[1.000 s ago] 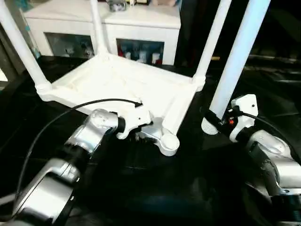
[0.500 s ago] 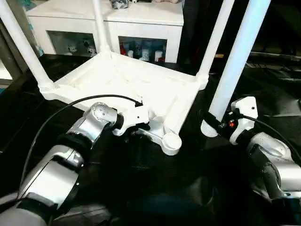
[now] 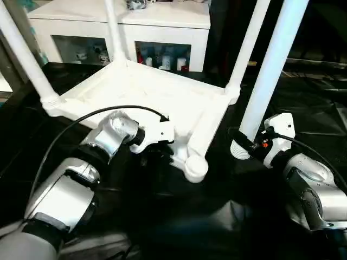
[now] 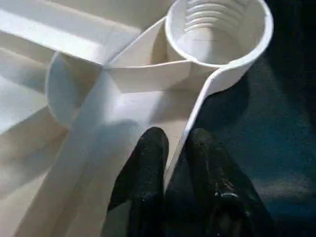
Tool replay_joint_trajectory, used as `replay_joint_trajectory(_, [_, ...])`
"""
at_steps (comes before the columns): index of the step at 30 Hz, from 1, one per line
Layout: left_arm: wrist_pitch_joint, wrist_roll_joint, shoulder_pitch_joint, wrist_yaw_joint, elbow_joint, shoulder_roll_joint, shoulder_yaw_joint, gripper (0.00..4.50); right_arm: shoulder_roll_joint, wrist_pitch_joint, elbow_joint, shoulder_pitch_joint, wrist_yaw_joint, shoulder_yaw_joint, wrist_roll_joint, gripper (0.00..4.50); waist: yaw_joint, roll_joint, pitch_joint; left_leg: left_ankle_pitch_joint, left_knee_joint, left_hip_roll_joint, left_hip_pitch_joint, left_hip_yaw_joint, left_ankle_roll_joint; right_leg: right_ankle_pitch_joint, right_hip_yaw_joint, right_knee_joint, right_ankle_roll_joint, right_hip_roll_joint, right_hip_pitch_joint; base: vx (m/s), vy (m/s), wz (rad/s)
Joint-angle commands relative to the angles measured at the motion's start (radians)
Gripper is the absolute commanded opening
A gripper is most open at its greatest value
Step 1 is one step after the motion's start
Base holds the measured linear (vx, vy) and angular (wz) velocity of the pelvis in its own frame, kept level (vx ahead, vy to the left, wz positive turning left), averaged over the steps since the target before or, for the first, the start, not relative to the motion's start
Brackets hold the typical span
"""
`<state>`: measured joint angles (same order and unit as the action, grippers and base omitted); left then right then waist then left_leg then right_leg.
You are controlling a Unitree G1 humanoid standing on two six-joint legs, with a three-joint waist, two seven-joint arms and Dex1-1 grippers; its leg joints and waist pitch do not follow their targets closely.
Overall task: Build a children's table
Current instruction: Pick table leg
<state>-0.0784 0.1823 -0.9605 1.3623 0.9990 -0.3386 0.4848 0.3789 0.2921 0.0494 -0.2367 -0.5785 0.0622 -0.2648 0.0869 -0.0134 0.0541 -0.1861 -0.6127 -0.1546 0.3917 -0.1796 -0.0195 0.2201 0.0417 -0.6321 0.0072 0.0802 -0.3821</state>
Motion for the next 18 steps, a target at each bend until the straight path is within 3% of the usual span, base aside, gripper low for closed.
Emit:
replay_joint_trajectory(1, [0.055, 0.034, 0.015, 0.057, 0.018, -0.008, 0.034, 0.53, 0.007, -0.013, -0.017, -0.005, -0.011, -0.009, 0.003, 1.9, 0.005, 0.008, -0.068, -0.134, 0.078, -0.076, -0.025, 0.028, 0.059, -0.04, -0.042, 0.065, -0.313, 0.09, 0.046, 0.0, 0.0, 0.0])
replay_joint_trajectory(7, [0.141, -0.02, 0.01, 0.015, -0.008, 0.037, -0.027, 0.3, 0.013, -0.015, -0.009, -0.01, -0.014, -0.011, 0.007, 1.9, 0.008, 0.011, -0.067, -0.132, 0.076, -0.077, -0.026, 0.025, 0.071, -0.025, -0.042, 0.068, -0.324, 0.091, 0.046, 0.0, 0.0, 0.0])
replay_joint_trajectory(8, [0.217, -0.031, 0.006, -0.026, -0.016, 0.054, -0.047, 0.22, 0.013, -0.016, -0.005, -0.013, -0.013, -0.011, 0.011, 1.9, 0.008, 0.006, -0.067, -0.135, 0.077, -0.078, -0.026, 0.026, 0.07, -0.022, -0.042, 0.067, -0.325, 0.09, 0.046, 0.0, 0.0, 0.0])
replay_joint_trajectory(9, [0.254, -0.032, 0.007, -0.048, -0.022, 0.06, -0.055, 0.2, 0.013, -0.016, -0.003, -0.014, -0.012, -0.011, 0.013, 1.9, 0.007, 0.008, -0.067, -0.139, 0.077, -0.079, -0.027, 0.026, 0.068, -0.021, -0.041, 0.067, -0.328, 0.089, 0.045, 0.0, 0.0, 0.0])
replay_joint_trajectory(11, [0.314, -0.033, 0.012, -0.097, -0.028, 0.071, -0.072, 0.14, 0.012, -0.017, -0.003, -0.015, -0.009, -0.013, 0.014, 1.9, 0.006, 0.003, -0.067, -0.14, 0.077, -0.077, -0.025, 0.026, 0.068, -0.019, -0.042, 0.067, -0.329, 0.09, 0.047, 0.0, 0.0, 0.0])
replay_joint_trajectory(14, [0.396, -0.047, 0.042, -0.19, -0.049, 0.092, -0.117, 0.06, 0.008, -0.017, -0.01, -0.009, -0.004, -0.014, 0.014, 1.9, 0.001, 0.004, -0.065, -0.147, 0.077, -0.073, -0.021, 0.027, 0.068, -0.003, -0.041, 0.073, -0.324, 0.089, 0.053, 0.0, 0.0, 0.0])
replay_joint_trajectory(18, [0.389, -0.064, 0.099, -0.238, -0.118, 0.097, -0.146, 0.0, 0.002, -0.013, -0.024, 0.003, 0.002, -0.016, 0.014, 1.9, -0.009, 0.004, -0.064, -0.167, 0.079, -0.073, -0.021, 0.029, 0.066, 0.037, -0.04, 0.081, -0.313, 0.085, 0.052, 0.0, 0.0, 0.0])
